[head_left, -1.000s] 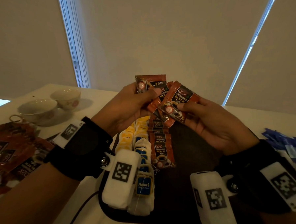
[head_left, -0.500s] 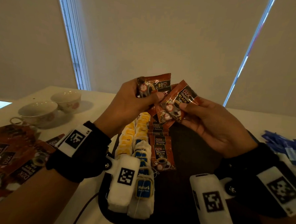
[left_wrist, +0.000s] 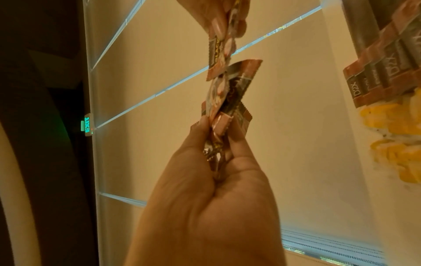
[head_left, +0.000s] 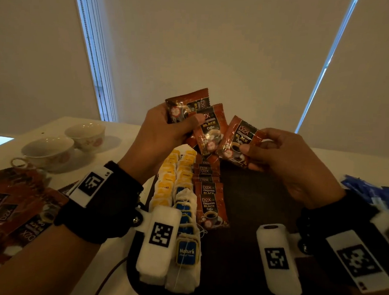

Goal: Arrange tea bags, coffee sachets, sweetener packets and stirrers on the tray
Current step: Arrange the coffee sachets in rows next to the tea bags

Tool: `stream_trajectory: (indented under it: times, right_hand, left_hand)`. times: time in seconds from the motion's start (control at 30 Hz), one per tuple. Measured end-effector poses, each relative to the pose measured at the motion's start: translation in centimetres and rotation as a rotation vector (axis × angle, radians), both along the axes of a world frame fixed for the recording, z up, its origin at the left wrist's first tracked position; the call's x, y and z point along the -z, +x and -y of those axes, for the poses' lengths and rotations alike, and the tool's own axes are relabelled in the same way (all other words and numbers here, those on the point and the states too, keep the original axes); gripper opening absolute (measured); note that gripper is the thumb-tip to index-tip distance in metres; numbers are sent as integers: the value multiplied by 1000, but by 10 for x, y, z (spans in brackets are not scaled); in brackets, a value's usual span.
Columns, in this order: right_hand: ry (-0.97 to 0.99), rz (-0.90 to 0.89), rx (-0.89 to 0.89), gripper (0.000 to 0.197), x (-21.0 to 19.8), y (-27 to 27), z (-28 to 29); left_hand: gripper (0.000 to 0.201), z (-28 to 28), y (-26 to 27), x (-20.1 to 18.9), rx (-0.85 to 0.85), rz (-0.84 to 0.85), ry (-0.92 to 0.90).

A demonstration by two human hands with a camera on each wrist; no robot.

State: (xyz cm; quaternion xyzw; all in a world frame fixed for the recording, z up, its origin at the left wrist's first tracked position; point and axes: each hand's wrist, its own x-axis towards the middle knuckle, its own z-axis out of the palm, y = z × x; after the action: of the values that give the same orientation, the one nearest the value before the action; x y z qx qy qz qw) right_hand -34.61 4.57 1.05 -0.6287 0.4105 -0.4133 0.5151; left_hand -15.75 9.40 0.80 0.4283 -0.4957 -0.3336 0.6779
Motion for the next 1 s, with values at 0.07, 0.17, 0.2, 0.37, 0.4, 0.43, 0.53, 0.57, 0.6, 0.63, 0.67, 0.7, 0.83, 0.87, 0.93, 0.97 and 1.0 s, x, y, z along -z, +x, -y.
stream_trajectory:
  times: [0.07, 0.17, 0.2, 0.37, 0.4, 0.43, 0.53, 0.57, 0.6, 0.63, 0.67, 0.7, 0.83, 0.87, 0.93, 0.97, 1.0]
  right_hand:
    - [43, -37, -37, 18, -3, -2, 0]
    - [65, -83, -46, 14, -10, -6, -3]
    - [41, -117, -34, 14, -11, -8, -3]
    - [-19, -251, -9, 10, -11, -11, -2]
    - [-13, -268, -18, 9, -11, -11, -2]
    - [-3, -286, -34, 7, -10, -10, -3]
    - [38, -353, -103, 4, -9, -10, -5]
    - [51, -388, -124, 5, -8, -11, -5]
    - [62, -429, -146, 6, -7, -12, -6]
    - [69, -480, -175, 8, -6, -12, -6]
    - [76, -542, -209, 10, -5, -12, -8]
    - [84, -614, -245, 10, -3, -12, -8]
    - [152, -868, -368, 5, 9, -10, -11]
    - [181, -899, -387, 4, 13, -9, -11]
    - [232, -934, -396, 3, 20, -7, -9]
    - [252, -946, -391, 3, 22, -5, -8]
    - [267, -950, -381, 3, 24, -3, -7]
  left_hand:
    - [23, 1, 5, -1, -29, -2, -8]
    - [23, 1, 13, -2, -71, 11, -21]
    - [22, 2, 15, -3, -76, 13, -25]
    - [21, 2, 19, -3, -82, 44, -5]
    - [21, 2, 19, -2, -84, 57, -3]
    - [21, 2, 19, -2, -84, 68, 0]
    - [22, 1, 19, -2, -78, 89, 12]
    - [22, 2, 19, -2, -76, 92, 17]
    - [22, 1, 19, -3, -71, 95, 19]
    - [22, 0, 19, -3, -67, 96, 17]
    - [22, 0, 19, -4, -65, 98, 13]
    - [22, 0, 19, -4, -64, 103, 8]
    - [23, 0, 20, -5, -61, 103, -8]
    - [24, 0, 20, -6, -55, 102, -12]
    - [25, 0, 19, -6, -54, 111, -14]
    - [25, 0, 18, -6, -58, 117, -13]
    - [24, 0, 18, -6, -59, 122, -15]
